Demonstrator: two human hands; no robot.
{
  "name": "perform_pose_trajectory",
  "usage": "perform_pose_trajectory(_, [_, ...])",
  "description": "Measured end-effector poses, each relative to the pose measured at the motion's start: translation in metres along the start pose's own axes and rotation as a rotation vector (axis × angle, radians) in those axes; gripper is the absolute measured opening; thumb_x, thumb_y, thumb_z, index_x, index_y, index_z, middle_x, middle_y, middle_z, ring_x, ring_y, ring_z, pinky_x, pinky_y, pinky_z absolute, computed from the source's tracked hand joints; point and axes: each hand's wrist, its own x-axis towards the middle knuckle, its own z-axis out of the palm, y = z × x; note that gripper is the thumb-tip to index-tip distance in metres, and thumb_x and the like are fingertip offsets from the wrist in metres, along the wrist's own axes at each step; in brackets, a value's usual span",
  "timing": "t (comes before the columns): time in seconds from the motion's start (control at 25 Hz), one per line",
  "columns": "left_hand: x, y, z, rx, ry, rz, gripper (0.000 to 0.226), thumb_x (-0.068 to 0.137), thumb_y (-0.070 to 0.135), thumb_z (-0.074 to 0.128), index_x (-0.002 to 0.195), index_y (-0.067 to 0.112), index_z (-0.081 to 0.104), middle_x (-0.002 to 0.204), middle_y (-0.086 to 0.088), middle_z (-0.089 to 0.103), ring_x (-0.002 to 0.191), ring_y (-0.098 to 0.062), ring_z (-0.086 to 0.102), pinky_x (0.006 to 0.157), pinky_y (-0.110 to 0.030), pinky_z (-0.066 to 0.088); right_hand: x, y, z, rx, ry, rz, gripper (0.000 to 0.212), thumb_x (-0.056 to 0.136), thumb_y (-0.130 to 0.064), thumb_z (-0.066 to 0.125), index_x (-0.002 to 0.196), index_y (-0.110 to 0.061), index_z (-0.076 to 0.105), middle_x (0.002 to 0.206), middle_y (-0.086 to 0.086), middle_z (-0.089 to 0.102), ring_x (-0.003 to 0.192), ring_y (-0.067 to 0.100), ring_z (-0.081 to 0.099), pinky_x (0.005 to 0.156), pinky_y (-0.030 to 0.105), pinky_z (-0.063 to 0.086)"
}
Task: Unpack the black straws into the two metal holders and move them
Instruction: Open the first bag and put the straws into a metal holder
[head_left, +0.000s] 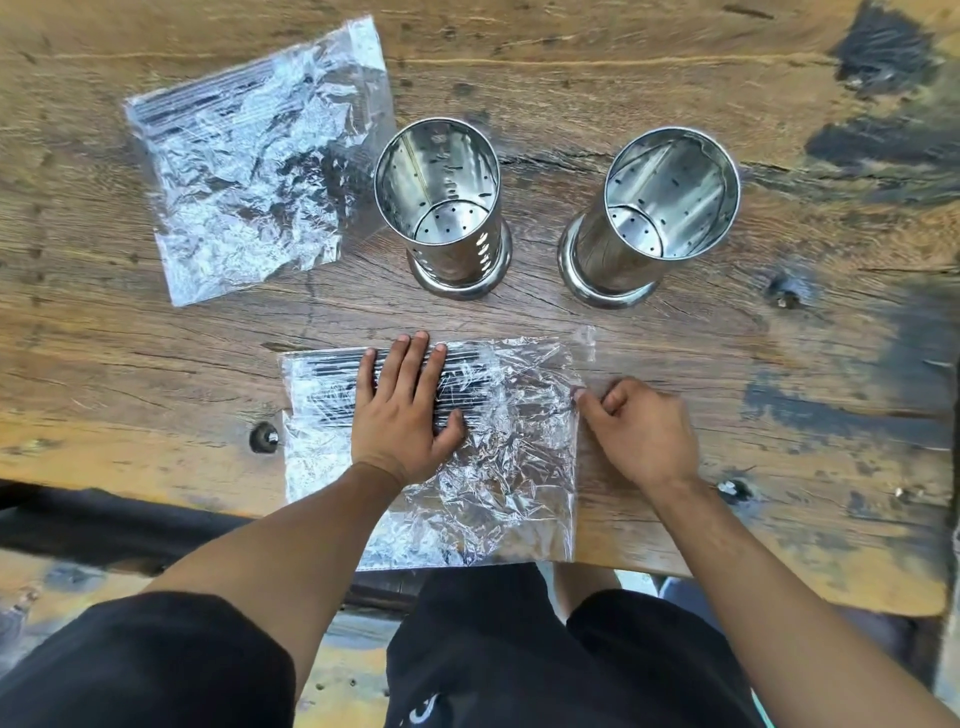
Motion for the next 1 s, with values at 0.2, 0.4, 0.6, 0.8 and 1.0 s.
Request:
perform_pose_trajectory(0.2, [0.0, 0.0, -0.001, 0.008, -0.017, -0.003, 0.08, 0.09, 0.056, 0.037, 0.158, 0.015, 0.03, 0.166, -0.008, 0.029, 0.154, -0.028, 0.025, 0.125, -0.057, 0.012, -0.029, -0.002, 0.004, -0.26, -0.167, -0.095, 0.057, 0.093, -0.067, 0.053, 0.062, -0.019, 0.054, 0.055, -0.008, 0.055, 0.051, 0.001, 0.046, 0.063, 0.026, 0.039])
perform_pose_trajectory(0.4, [-0.001, 0.0, -0.001, 0.007, -0.016, -0.008, 0.08, 0.09, 0.056, 0.038, 0.158, 0.015, 0.03, 0.165, -0.008, 0.03, 0.154, -0.028, 0.025, 0.125, -0.057, 0.013, -0.03, 0.019, 0.008, -0.18, -0.185, -0.161, 0.038, 0.098, -0.049, 0.059, 0.068, -0.027, 0.048, 0.061, -0.012, 0.055, 0.065, 0.015, 0.06, 0.063, 0.028, 0.039])
perform_pose_trajectory(0.6, [-0.001, 0.001, -0.001, -0.002, 0.003, -0.003, 0.08, 0.089, 0.055, 0.041, 0.157, 0.014, 0.033, 0.165, -0.009, 0.031, 0.153, -0.029, 0.027, 0.124, -0.057, 0.014, -0.025, 0.028, 0.003, -0.155, -0.192, -0.14, 0.043, 0.093, -0.059, 0.062, 0.068, -0.025, 0.053, 0.062, -0.014, 0.052, 0.072, 0.019, 0.056, 0.066, 0.031, 0.038])
perform_pose_trajectory(0.8, [-0.001, 0.0, 0.0, 0.008, 0.006, -0.004, 0.08, 0.09, 0.055, 0.042, 0.158, 0.014, 0.032, 0.165, -0.009, 0.031, 0.153, -0.029, 0.026, 0.125, -0.057, 0.013, -0.038, 0.021, 0.0, -0.235, -0.305, -0.153, 0.065, 0.091, -0.069, 0.054, 0.052, -0.017, 0.048, 0.051, -0.006, 0.056, 0.051, 0.012, 0.056, 0.051, 0.026, 0.034])
perform_pose_trajectory(1.0, [-0.001, 0.0, -0.001, -0.011, 0.05, 0.008, 0.079, 0.088, 0.053, 0.045, 0.156, 0.013, 0.035, 0.163, -0.01, 0.035, 0.152, -0.03, 0.03, 0.124, -0.058, 0.015, -0.043, 0.033, 0.014, -0.306, -0.5, -0.259, 0.062, 0.089, -0.057, 0.061, 0.051, -0.011, 0.046, 0.046, 0.0, 0.048, 0.047, 0.015, 0.047, 0.05, 0.03, 0.038])
